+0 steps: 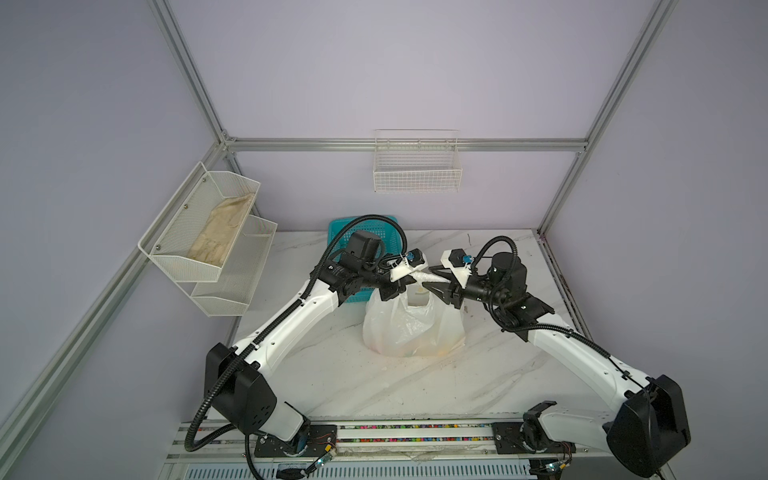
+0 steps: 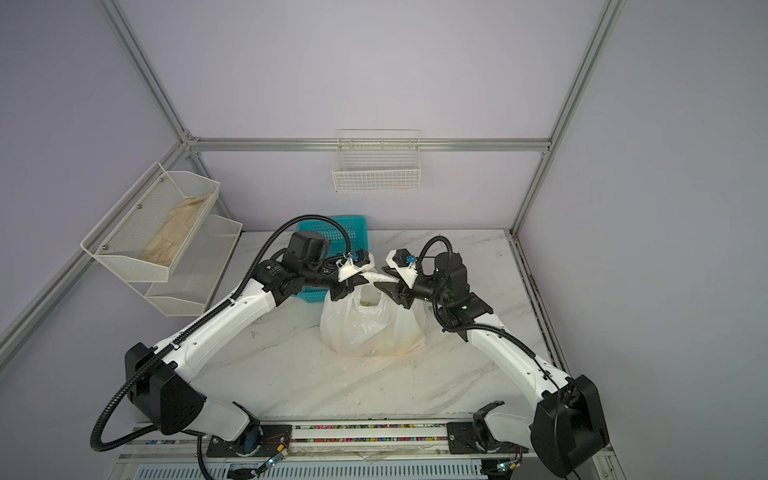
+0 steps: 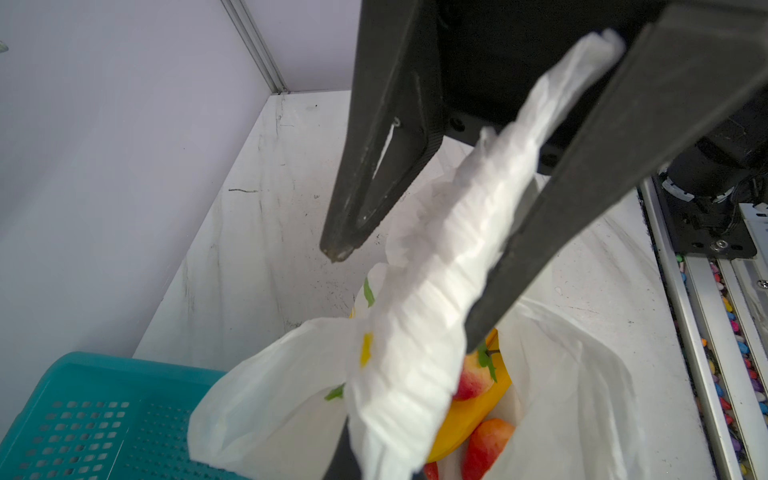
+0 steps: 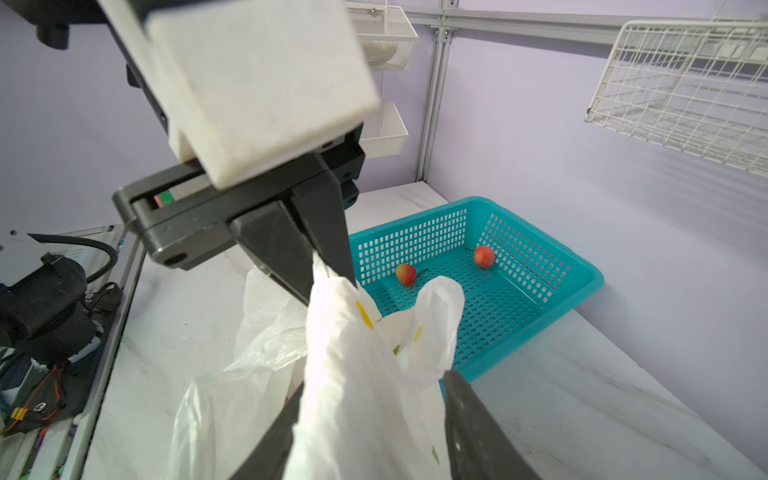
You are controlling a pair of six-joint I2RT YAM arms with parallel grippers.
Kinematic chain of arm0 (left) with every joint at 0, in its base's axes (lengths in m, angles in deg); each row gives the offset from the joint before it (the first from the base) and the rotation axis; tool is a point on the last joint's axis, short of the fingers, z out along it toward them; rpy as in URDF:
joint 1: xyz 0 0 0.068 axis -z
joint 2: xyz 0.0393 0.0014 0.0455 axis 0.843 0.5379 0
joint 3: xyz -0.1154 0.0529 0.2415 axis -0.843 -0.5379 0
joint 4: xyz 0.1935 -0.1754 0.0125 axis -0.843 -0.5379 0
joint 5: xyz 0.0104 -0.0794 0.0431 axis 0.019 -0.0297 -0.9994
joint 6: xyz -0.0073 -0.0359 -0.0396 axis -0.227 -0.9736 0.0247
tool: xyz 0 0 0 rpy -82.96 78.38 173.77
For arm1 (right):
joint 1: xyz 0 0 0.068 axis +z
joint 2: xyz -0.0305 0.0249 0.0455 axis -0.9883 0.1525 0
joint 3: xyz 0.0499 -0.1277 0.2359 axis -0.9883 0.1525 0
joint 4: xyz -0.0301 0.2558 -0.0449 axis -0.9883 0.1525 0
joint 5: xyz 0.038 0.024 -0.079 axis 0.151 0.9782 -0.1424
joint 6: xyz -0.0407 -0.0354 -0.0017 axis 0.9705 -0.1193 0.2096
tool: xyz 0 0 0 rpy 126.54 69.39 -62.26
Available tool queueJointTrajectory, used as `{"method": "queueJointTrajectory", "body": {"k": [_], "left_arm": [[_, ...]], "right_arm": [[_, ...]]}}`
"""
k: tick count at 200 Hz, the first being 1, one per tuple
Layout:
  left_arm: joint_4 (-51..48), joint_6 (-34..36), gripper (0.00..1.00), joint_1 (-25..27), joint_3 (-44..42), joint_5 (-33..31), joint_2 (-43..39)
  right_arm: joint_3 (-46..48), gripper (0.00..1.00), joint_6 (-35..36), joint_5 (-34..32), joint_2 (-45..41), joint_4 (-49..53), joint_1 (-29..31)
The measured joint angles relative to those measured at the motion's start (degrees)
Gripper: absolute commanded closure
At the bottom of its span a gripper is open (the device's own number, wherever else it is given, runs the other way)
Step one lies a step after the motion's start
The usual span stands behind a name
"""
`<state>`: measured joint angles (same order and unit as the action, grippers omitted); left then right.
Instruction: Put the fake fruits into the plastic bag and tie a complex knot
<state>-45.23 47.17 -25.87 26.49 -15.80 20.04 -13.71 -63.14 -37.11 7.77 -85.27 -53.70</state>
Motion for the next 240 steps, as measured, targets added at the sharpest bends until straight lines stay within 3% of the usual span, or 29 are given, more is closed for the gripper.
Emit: {"method": "queueJointTrajectory", "body": {"k": [33,76,138,178,208,240], "left_arm": [[0.07,0.15,1.0,0.09,0.0,-0.02,0.0],[0.07,0.33,1.0,0.57,-0.02,-0.04,0.0],[0.09,0.61,1.0,0.68,-0.13,-0.39,-0.02],[0.26,0.57,1.0,0.76,-1.11,-1.68,-0.81],[0.37,0.31,0.87,0.81,-1.4,-2.54,-1.53],[0.17,-0.66,0.84,0.81,-3.1,-3.74,-4.44]], "right_arm": [[0.0,0.36,1.9,0.02,0.0,1.05,0.28],[0.0,0.4,2.97,0.0,0.68,1.42,0.61],[0.0,0.72,3.21,-1.22,2.75,0.44,1.86],[-0.02,0.85,3.8,-2.4,2.73,0.42,1.9],[0.22,0.94,3.32,-2.99,2.6,-0.07,1.92],[1.66,0.99,2.6,-3.91,1.73,-0.66,2.03]]}}
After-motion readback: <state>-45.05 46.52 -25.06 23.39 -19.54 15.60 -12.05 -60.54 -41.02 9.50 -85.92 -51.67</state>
